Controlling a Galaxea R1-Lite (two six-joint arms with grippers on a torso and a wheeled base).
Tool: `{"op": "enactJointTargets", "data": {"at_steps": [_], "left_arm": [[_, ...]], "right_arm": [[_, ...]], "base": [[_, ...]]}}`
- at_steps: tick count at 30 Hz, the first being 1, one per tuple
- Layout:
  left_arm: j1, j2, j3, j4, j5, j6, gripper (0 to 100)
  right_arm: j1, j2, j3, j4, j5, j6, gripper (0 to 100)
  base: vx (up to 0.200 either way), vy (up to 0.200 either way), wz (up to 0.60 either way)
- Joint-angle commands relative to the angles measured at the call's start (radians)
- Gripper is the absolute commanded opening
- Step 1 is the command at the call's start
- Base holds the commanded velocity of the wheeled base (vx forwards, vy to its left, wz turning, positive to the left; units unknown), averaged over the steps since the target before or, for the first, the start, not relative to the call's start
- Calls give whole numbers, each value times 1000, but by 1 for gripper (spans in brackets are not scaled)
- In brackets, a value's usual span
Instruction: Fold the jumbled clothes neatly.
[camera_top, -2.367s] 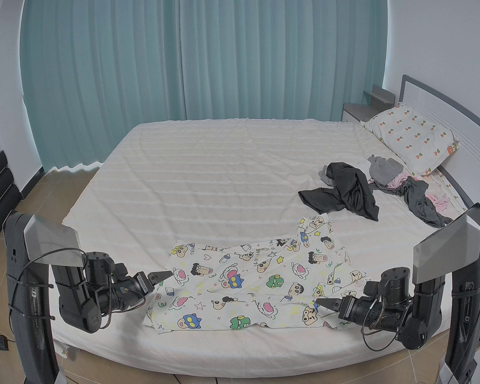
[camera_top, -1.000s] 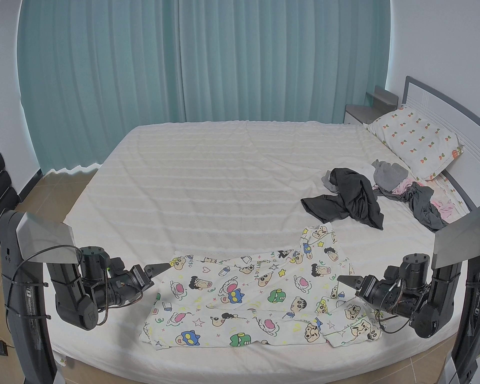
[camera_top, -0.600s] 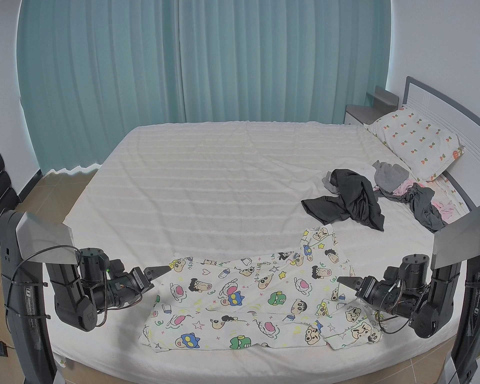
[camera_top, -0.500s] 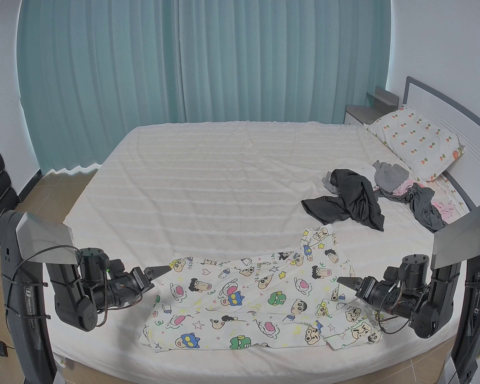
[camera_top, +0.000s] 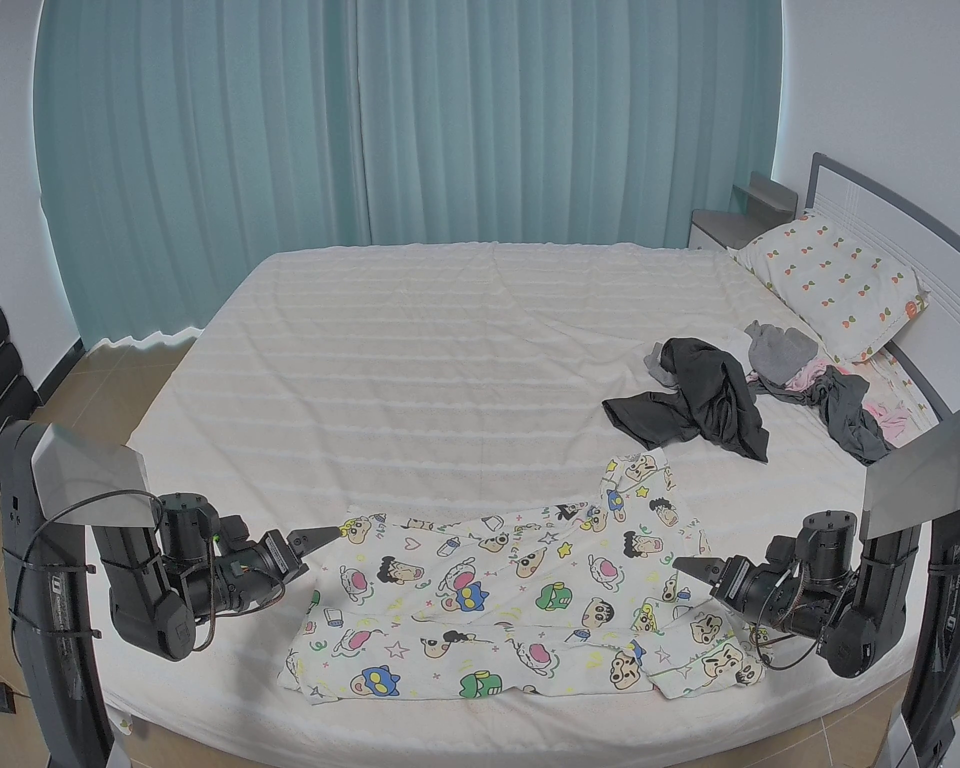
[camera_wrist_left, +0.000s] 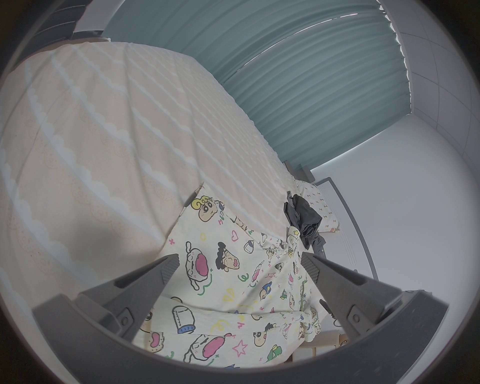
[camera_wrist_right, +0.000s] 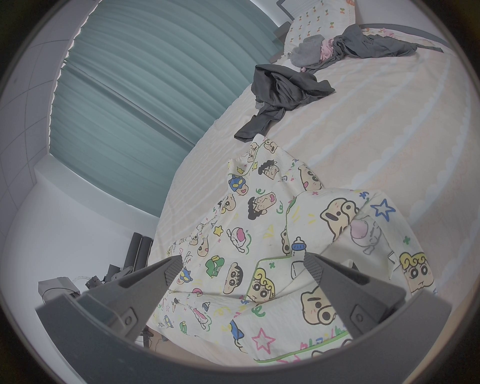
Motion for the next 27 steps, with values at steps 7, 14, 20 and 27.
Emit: {"op": "enactJointTargets", "data": {"at_steps": [7,14,20,27], "left_arm": [[16,-11,-16,1,-17,-47,100],[12,-9,-15,1,-14,-41,100],[5,-5,-11,1,-12,4,100],[-24,43,-108,44,-6,90,100]], "right_arm": [[2,2,0,-10,0,0,100],[2,2,0,-10,0,0,100],[2,0,-3,-10,0,0,100],[-1,0,-6,-10,0,0,100]], "base": [[171,0,0],[86,0,0],[0,0,0],[0,0,0]]}}
